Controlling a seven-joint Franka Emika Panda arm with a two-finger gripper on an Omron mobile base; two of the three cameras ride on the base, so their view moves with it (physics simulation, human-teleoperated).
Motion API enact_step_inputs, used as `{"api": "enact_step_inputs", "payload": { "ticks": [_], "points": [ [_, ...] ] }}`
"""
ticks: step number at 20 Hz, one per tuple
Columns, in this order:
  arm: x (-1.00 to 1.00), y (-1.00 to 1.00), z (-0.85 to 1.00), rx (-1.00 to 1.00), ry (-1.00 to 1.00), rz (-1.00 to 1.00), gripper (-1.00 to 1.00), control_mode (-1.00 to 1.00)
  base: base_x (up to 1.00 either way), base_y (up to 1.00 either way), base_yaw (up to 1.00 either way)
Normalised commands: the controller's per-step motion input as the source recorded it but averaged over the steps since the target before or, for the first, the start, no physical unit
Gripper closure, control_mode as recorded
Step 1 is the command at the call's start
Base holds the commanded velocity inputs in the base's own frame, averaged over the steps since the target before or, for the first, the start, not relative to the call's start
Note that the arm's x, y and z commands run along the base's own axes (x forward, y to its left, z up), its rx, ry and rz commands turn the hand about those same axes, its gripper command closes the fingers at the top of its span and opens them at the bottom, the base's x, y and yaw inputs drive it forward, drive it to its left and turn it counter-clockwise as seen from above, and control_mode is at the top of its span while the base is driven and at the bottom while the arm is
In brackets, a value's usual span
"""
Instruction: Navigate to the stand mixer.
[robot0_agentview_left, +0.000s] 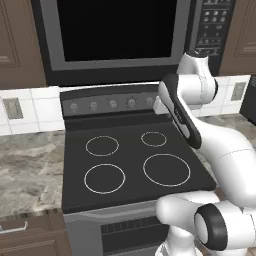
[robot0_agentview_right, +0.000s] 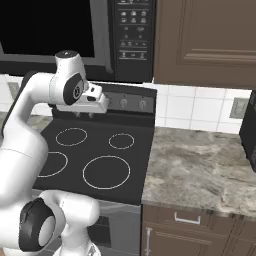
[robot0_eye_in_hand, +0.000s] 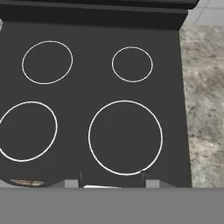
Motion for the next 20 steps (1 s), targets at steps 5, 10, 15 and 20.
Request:
{"api": "enact_step_inputs", "payload": {
  "ticks": [5,10,15,20],
  "points": [
    [0.00,0.00,0.00,0.00,0.00,0.00,-1.00,1.00,-0.25,0.00,0.01],
    [0.00,0.00,0.00,0.00,0.00,0.00,-1.00,1.00,-0.82,0.14,0.40],
    [0.00,0.00,0.00,0.00,0.00,0.00,-1.00,1.00,-0.40,0.06,0.90],
    [0.00,0.00,0.00,0.00,0.00,0.00,-1.00,1.00,-0.17,0.00,1.00]
  ]
}}
